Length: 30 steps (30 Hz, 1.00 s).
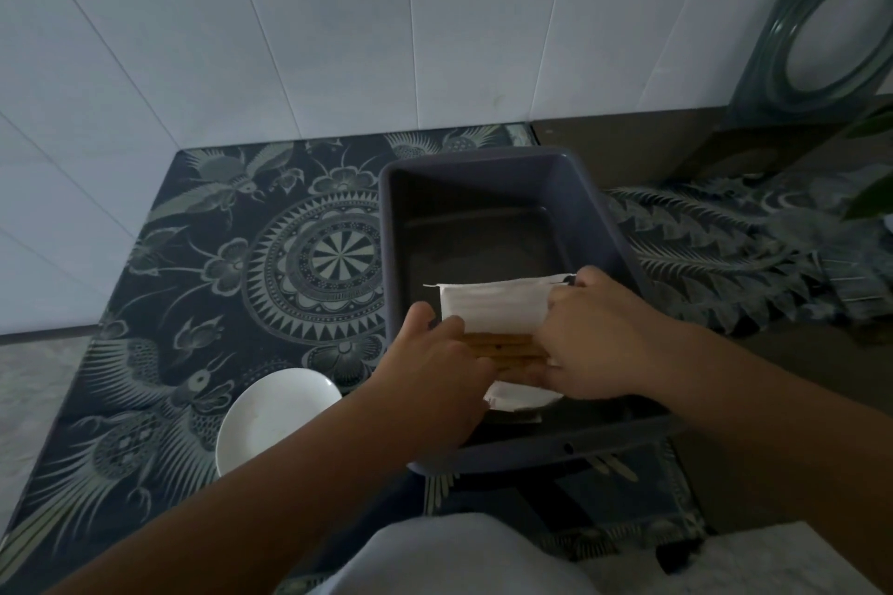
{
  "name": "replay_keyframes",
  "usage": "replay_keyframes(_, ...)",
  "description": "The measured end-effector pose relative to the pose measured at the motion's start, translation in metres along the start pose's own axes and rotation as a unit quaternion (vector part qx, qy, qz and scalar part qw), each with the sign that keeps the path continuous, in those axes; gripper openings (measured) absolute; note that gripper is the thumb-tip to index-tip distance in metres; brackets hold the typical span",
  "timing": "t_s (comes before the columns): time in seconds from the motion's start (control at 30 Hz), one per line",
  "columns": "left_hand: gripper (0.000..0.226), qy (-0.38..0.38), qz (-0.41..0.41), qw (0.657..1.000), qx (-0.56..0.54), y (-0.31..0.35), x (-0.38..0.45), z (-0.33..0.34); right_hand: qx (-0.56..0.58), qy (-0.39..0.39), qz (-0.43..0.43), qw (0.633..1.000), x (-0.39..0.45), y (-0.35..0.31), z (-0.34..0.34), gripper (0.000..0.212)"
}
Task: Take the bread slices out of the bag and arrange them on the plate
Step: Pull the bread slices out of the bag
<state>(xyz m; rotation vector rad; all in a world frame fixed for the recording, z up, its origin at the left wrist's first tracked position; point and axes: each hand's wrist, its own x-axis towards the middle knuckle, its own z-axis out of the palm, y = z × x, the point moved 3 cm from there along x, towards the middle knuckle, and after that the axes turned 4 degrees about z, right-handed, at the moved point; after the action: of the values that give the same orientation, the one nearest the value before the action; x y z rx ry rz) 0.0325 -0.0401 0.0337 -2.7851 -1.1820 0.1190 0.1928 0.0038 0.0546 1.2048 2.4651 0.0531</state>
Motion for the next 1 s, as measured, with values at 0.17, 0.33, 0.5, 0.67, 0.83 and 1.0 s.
replay_keyframes(0.17,0.022,-0.029,-0.018,0.999,-0.009,-0.006,-0.004,-0.003,0.029,-0.071,0.054,0.996,0.002,0.005,-0.001,0.051)
replay_keyframes(0.33,0.022,-0.047,0.006,0.999,-0.018,-0.007,-0.011,-0.001,-0.005,-0.063,0.048,0.997,0.012,0.002,-0.003,0.037)
replay_keyframes(0.5,0.018,-0.039,0.035,0.998,-0.023,-0.011,-0.011,-0.002,-0.021,-0.011,0.017,1.000,0.016,-0.006,-0.005,0.033)
replay_keyframes(0.67,0.033,-0.102,0.053,0.993,0.028,-0.019,-0.006,-0.006,-0.032,-0.024,0.007,0.999,0.016,-0.003,-0.003,0.064)
replay_keyframes(0.83,0.032,-0.136,0.013,0.990,0.035,-0.016,-0.005,-0.003,-0.036,-0.050,0.021,0.998,0.012,-0.005,-0.009,0.057)
replay_keyframes(1.0,0.030,-0.147,-0.036,0.988,0.030,-0.010,-0.001,-0.002,0.012,-0.042,0.047,0.998,0.028,-0.031,-0.020,0.014)
